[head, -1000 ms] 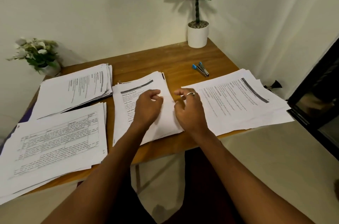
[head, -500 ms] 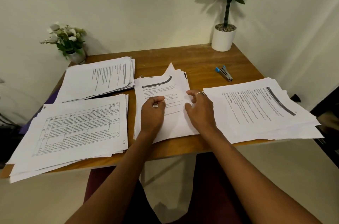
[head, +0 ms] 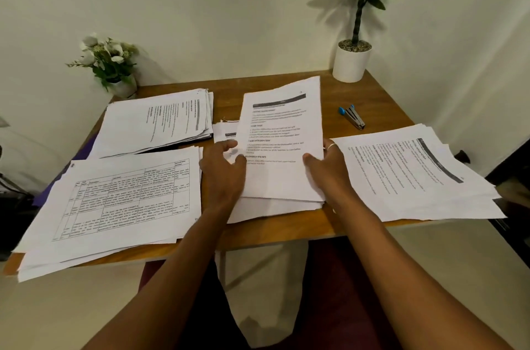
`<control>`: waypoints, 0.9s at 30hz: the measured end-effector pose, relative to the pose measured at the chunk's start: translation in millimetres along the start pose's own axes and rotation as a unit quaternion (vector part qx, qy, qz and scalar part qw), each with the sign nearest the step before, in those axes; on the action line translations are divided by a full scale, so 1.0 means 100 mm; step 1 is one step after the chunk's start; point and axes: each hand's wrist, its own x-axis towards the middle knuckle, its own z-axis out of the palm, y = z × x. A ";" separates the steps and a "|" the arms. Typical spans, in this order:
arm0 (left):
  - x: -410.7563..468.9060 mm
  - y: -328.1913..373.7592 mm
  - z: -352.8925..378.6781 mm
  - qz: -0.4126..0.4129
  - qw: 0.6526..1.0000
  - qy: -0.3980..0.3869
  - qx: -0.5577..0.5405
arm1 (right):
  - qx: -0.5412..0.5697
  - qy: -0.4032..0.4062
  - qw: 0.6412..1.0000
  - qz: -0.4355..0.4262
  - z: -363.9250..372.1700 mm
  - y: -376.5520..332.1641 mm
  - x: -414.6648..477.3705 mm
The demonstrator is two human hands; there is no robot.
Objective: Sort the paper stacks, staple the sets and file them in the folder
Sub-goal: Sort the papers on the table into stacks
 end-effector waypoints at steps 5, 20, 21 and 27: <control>-0.04 0.06 0.01 -0.072 0.996 -0.051 -0.023 | 0.100 0.044 0.994 0.029 -0.05 0.01 -0.02; -0.15 0.43 0.38 -0.280 0.913 -0.122 -0.271 | 0.237 0.108 0.965 0.040 -0.13 0.04 -0.18; -0.15 0.44 0.39 -0.275 0.920 -0.119 -0.254 | 0.246 0.118 0.961 0.035 -0.15 0.04 -0.19; -0.22 0.53 0.52 -0.221 0.949 -0.155 -0.163 | 0.123 0.306 0.941 -0.076 -0.34 -0.01 -0.21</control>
